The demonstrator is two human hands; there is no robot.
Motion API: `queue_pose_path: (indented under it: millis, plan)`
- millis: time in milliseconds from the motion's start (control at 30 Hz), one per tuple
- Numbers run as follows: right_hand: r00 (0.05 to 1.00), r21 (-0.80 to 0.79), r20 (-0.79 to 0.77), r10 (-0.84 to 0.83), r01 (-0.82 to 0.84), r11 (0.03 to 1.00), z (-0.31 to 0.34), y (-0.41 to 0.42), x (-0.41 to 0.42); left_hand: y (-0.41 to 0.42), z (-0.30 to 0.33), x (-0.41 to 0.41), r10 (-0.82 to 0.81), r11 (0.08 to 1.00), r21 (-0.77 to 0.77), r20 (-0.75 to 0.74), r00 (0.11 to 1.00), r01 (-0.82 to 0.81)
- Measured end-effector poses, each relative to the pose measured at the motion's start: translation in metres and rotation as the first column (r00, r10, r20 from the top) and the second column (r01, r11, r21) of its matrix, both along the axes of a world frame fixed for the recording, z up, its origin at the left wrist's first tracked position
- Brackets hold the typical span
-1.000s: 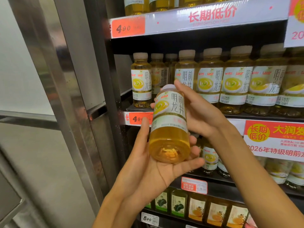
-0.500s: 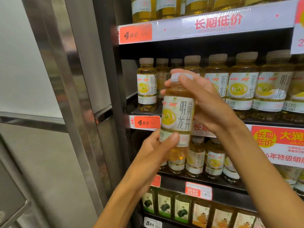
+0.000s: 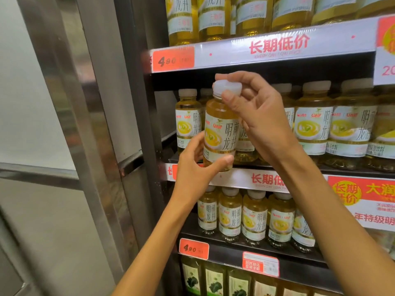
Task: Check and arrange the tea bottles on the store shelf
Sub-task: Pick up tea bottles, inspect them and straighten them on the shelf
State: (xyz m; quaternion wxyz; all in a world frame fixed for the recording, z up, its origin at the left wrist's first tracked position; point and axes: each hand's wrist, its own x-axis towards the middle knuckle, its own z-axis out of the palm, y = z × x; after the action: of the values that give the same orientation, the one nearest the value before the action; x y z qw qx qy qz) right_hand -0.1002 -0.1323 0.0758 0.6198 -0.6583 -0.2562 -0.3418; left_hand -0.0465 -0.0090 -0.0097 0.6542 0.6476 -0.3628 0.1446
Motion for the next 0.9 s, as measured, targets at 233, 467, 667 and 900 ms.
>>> queue_pose_path:
  millis: [233,467,667,900]
  plan:
    - [0.989,0.009,-0.057,-0.139,0.14,0.99,-0.004,-0.007,0.018,-0.007,-0.007,0.014,0.126,0.992,-0.02,-0.048,0.991,-0.127]
    - [0.956,-0.221,0.065,-0.287,0.294,0.93,-0.006,-0.012,0.026,-0.011,-0.008,0.018,0.243,0.97,-0.004,-0.078,0.967,-0.245]
    - [0.888,-0.426,0.154,-0.434,0.456,0.782,-0.011,-0.012,0.038,-0.015,-0.005,0.02,0.407,0.908,0.108,0.012,0.913,-0.406]
    - [0.704,-0.495,0.353,-0.616,0.7,0.515,-0.011,-0.012,0.043,-0.012,-0.01,0.015,0.425,0.898,0.092,0.066,0.903,-0.43]
